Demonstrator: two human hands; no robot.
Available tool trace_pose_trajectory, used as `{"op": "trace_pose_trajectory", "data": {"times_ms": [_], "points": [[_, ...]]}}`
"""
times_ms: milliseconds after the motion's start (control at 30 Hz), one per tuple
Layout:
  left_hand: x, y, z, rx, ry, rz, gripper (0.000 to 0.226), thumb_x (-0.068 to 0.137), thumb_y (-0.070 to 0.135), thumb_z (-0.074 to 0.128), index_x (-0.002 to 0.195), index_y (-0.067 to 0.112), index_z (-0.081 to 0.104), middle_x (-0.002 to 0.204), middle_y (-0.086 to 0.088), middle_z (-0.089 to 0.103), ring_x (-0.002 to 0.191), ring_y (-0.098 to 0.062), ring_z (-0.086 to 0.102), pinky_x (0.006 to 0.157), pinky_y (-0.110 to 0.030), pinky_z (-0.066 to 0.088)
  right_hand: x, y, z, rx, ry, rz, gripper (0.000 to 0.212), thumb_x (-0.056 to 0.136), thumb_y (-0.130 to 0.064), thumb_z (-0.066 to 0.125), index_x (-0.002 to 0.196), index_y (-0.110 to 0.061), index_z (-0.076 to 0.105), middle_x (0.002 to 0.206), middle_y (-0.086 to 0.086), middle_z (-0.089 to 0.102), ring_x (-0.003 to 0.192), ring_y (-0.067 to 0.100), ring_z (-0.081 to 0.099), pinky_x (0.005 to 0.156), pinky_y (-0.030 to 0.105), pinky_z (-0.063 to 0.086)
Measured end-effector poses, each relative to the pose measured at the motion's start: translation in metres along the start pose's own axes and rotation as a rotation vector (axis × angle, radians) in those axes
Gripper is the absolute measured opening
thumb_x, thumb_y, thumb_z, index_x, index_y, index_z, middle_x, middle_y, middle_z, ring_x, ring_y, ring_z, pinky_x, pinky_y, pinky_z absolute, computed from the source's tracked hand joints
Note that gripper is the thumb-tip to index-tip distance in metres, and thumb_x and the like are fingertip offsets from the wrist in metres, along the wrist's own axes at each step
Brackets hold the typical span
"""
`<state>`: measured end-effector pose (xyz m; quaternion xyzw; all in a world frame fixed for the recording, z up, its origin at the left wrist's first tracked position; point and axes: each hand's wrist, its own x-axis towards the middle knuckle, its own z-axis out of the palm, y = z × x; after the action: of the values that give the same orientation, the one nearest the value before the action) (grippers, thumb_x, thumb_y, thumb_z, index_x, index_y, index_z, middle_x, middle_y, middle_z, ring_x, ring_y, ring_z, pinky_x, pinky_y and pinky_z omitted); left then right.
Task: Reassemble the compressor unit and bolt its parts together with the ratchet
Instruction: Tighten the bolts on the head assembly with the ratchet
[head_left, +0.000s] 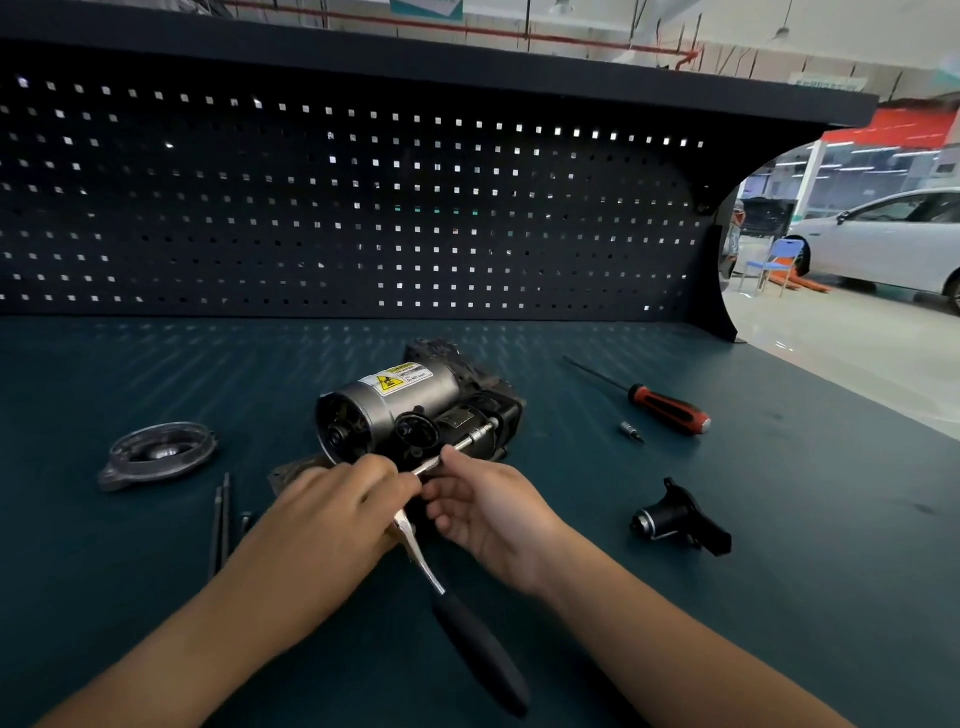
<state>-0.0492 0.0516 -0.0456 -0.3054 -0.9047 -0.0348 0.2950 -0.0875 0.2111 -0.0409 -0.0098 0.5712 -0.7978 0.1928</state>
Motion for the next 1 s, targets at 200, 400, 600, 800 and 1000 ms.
{"op": "trace_pose_trajectory", "data": {"times_ms": [200, 400, 600, 800, 1000], "points": [[0.000, 0.015, 0.008, -0.387, -0.012, -0.370, 0.024, 0.087, 0.054, 0.032, 0.101, 0.035, 0.031, 0.074, 0.017, 0.048, 0.075, -0.004, 0.055, 0.064, -0.018, 0.038, 0.000, -0.002, 0.000, -0.022, 0.007, 0.031, 0.028, 0.096, -0.029, 0.045, 0.080, -0.011, 0.059, 0.064, 0.003, 0.064, 0.059, 0.015, 0.060, 0.054, 0.020, 0.046], [0.002, 0.031, 0.014, -0.983, 0.038, -0.542, 0.032, 0.085, 0.047, 0.036, 0.089, 0.018, 0.049, 0.069, 0.004, 0.066, 0.053, -0.009, 0.058, 0.061, -0.028, 0.048, 0.002, -0.005, -0.005, 0.002, -0.004, 0.067, 0.034, 0.097, -0.028, 0.035, 0.083, -0.007, 0.059, 0.057, 0.001, 0.064, 0.048, 0.010, 0.058, 0.046, 0.018, 0.044], [0.002, 0.019, 0.007, -0.858, -0.082, -0.584, 0.005, 0.093, 0.026, 0.050, 0.096, 0.021, 0.050, 0.071, 0.003, 0.062, 0.065, -0.007, 0.059, 0.071, -0.031, 0.046, 0.004, -0.004, -0.007, 0.043, 0.006, 0.010, 0.027, 0.097, -0.017, 0.046, 0.078, -0.004, 0.059, 0.057, 0.004, 0.066, 0.048, 0.010, 0.062, 0.049, 0.016, 0.049], [0.006, 0.018, -0.003, 0.035, -0.091, -0.119, 0.056, 0.063, 0.034, 0.083, 0.109, 0.024, 0.053, 0.086, 0.011, 0.057, 0.076, -0.007, 0.064, 0.067, -0.022, 0.048, 0.004, -0.004, -0.004, 0.045, 0.017, -0.019, 0.029, 0.097, -0.020, 0.047, 0.079, -0.004, 0.063, 0.063, 0.005, 0.070, 0.053, 0.010, 0.065, 0.050, 0.015, 0.049], [0.005, 0.019, 0.009, -0.820, 0.087, -0.584, 0.021, 0.085, 0.046, 0.038, 0.092, 0.028, 0.046, 0.067, 0.003, 0.062, 0.059, -0.003, 0.058, 0.063, -0.026, 0.046, -0.003, -0.007, -0.005, 0.081, -0.002, 0.051, 0.018, 0.096, -0.016, 0.045, 0.087, -0.011, 0.060, 0.075, 0.001, 0.069, 0.059, 0.008, 0.065, 0.048, 0.015, 0.043]]}}
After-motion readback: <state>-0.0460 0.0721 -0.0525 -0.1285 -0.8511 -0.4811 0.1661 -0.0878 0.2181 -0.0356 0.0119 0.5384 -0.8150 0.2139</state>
